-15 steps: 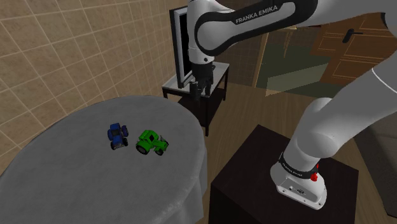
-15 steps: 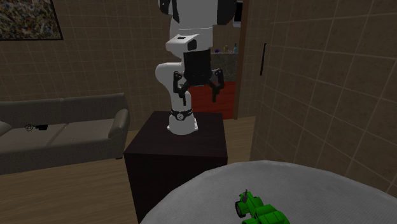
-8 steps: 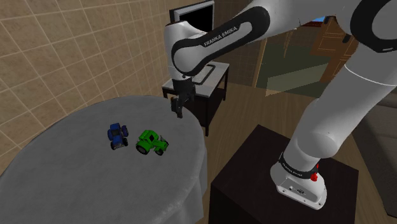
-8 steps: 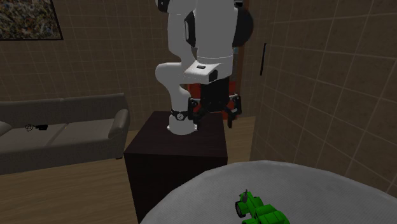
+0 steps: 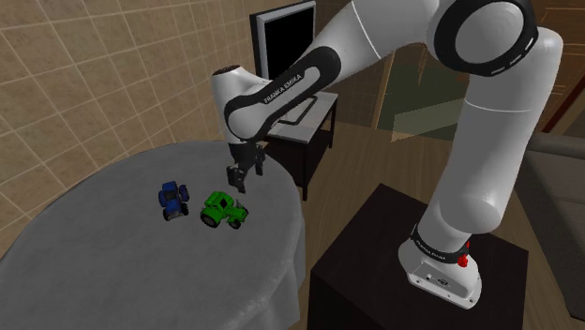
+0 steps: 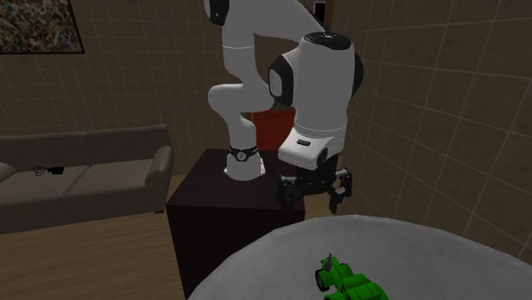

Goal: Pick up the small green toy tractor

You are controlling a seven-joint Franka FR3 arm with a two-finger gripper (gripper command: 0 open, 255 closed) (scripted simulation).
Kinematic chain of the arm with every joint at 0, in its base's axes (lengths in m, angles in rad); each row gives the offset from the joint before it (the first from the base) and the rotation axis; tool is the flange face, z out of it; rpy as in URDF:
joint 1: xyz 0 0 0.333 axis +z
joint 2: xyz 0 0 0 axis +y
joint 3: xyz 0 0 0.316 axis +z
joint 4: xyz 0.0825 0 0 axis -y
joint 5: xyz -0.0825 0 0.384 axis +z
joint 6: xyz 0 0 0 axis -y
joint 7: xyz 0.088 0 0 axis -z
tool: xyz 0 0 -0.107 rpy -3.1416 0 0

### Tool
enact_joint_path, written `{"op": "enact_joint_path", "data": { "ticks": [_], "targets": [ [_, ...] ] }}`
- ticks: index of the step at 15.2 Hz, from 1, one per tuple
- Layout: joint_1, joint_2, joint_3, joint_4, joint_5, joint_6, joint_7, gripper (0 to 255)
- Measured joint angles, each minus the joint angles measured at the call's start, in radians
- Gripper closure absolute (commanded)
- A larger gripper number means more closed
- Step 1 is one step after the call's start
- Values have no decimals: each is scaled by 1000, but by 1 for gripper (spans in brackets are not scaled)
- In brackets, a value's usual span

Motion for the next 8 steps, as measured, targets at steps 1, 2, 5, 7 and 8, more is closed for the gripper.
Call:
{"op": "enact_joint_path", "data": {
  "ticks": [1,2,5,7,8],
  "targets": [
    [13,42,4,31,-16,8,22,0],
    [21,86,2,60,-32,19,33,0],
    [48,192,-2,145,-70,30,67,0],
    [55,221,-5,157,-80,45,74,0],
    [56,231,-7,159,-83,53,75,0]
  ]
}}
